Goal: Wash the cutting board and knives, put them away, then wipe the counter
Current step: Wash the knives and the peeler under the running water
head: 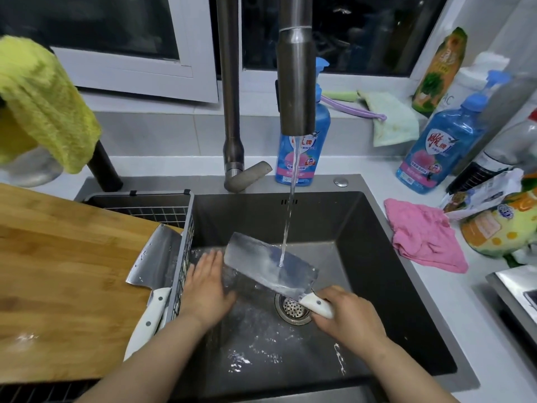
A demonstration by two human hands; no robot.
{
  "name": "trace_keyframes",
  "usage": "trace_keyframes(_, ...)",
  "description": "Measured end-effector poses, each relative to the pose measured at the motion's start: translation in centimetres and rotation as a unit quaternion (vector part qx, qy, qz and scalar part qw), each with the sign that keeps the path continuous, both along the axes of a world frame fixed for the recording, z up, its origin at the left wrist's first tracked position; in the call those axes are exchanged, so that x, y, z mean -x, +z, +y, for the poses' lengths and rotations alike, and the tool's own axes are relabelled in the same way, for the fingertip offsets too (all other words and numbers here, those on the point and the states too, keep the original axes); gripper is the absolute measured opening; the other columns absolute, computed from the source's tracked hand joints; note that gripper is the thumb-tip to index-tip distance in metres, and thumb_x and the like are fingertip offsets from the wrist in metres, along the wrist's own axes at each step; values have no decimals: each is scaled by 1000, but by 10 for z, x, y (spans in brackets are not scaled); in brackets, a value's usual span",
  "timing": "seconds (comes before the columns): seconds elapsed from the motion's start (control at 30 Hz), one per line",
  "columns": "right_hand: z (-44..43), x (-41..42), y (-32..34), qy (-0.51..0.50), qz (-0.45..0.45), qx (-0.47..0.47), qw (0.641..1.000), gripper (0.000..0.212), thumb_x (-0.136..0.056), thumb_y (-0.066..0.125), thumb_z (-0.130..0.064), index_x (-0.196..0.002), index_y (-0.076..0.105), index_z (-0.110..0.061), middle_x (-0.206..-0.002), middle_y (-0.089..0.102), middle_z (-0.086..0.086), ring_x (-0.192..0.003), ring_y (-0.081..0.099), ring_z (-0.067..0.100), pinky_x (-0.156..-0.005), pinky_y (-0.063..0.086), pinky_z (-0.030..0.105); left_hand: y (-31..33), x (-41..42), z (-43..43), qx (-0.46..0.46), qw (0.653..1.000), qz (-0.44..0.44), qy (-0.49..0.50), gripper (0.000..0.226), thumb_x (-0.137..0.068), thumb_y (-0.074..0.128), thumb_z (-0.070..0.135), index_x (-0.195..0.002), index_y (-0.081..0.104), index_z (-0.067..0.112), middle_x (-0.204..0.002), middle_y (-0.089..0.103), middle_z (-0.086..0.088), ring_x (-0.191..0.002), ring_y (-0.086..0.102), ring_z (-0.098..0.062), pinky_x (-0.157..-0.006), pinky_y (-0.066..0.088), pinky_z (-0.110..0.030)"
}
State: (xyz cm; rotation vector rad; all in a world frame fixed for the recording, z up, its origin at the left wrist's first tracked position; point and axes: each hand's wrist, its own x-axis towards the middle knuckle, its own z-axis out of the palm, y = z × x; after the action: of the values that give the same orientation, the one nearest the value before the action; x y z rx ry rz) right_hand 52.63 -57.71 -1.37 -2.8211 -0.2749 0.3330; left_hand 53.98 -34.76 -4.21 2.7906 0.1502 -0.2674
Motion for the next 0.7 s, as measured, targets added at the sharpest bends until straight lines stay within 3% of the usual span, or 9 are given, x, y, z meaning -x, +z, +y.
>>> trace_keyframes(0.07,2,2,-1,-54,17,-49,997,44,-83,58,-39,-125,47,-31,-106,59,-13,-107,58,15,-80,39,23,-2,7,-4,36,999,-35,5,75,-89,50,35,-146,7,11,-155,11,-3,-143,7,-17,-116,0,-30)
trace_keyframes(0.13,8,5,-5,-118,53,-153,980,41,-81,65,-25,-118,50,-31,-84,55,-16,-92,59,14,-73,39,21,-4,13,-9,88,993,-77,16,60,-88,53,30,-139,29,10,-145,34,-6,-136,28,-19,-114,14,-30)
trace_keyframes(0.23,19,9,-7,-198,95,-376,900,28,-80,64,-1,-88,58,-27,-75,59,-8,-62,59,-3,-56,42,8,1,23,-18,188,978,-84,21,30,-88,57,22,-116,56,11,-116,59,-4,-114,51,-19,-98,34,-24)
trace_keyframes(0.3,25,13,-5,-241,112,-459,848,29,-83,55,6,-79,58,-23,-68,60,-1,-51,54,1,-46,40,7,4,29,-22,237,970,-62,6,7,-88,57,22,-93,61,26,-93,61,8,-100,57,-16,-88,39,-21)
trace_keyframes(0.37,32,15,-2,-274,131,-511,804,24,-84,52,4,-74,58,-16,-64,57,1,-57,51,12,-46,40,11,9,35,-27,254,966,-44,-17,22,-89,56,25,-74,49,40,-79,54,21,-90,57,-11,-77,42,-16)
trace_keyframes(0.47,42,20,0,-312,177,-627,691,8,-80,58,-4,-79,57,-12,-77,60,7,-74,53,19,-65,42,26,18,43,-34,275,960,-12,-42,15,-90,54,27,-77,54,35,-79,56,17,-87,57,-8,-67,34,-2)
trace_keyframes(0.6,51,24,2,-318,208,-733,564,19,-92,39,2,-91,52,-12,-99,64,3,-98,57,17,-78,42,27,27,52,-41,310,947,44,-66,13,-89,55,32,-78,50,37,-82,58,11,-84,57,-9,-71,39,-11)
trace_keyframes(0.7,60,23,2,-317,233,-775,494,20,-91,36,3,-95,50,-12,-100,66,1,-104,54,19,-69,55,36,35,55,-46,339,935,80,-69,16,-84,63,29,-81,48,35,-77,52,12,-69,50,0,-64,37,-7)
